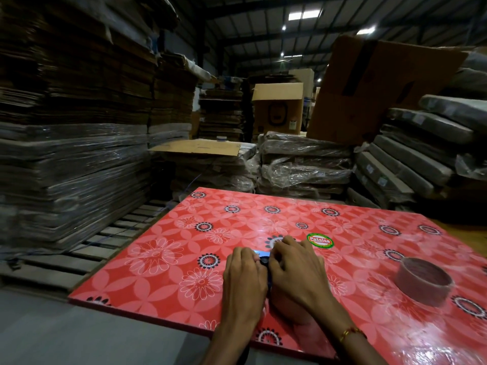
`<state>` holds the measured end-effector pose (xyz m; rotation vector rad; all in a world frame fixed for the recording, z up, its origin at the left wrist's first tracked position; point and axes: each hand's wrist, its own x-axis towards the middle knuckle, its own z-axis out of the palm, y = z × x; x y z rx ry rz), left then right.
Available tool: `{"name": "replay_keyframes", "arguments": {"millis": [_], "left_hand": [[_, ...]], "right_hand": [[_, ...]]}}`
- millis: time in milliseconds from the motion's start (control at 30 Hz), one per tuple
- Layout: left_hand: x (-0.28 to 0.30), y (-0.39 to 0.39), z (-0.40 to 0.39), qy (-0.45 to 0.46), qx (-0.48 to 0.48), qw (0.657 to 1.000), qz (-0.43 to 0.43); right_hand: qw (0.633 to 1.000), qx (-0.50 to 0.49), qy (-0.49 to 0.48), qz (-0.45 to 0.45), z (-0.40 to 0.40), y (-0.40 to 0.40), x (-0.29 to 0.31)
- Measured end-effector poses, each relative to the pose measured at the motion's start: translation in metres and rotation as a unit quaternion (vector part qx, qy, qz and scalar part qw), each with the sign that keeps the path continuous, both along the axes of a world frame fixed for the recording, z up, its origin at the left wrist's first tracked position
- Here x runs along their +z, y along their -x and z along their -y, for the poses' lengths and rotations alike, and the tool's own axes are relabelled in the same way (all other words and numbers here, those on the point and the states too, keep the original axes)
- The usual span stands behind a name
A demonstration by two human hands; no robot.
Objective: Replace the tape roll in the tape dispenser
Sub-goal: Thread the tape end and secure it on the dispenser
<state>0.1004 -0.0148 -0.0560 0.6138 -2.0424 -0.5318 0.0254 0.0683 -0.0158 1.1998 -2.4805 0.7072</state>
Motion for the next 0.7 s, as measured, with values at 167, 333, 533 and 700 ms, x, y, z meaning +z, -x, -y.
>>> {"name": "replay_keyframes", "arguments": {"millis": [167, 333, 533, 700], "left_hand": [[0.002, -0.001, 0.002, -0.029, -0.005, 1.000, 0.003], [0.002, 0.000, 0.001, -0.041, -0.007, 0.999, 0.007], [0.001, -0.004, 0.005, -0.054, -0.016, 0.998, -0.014], [0.001, -0.004, 0.002, 0.008, -0.011, 1.000, 0.011]], "right_hand": [[0.999, -0.009, -0.019, 0.030, 0.002, 0.000, 0.007], [0.999, -0.039, -0.025, 0.015, 0.005, -0.006, 0.014], [0.999, -0.032, -0.022, -0.018, 0.003, -0.004, 0.008], [0.999, -0.027, -0.028, -0.019, 0.002, -0.003, 0.008]]}}
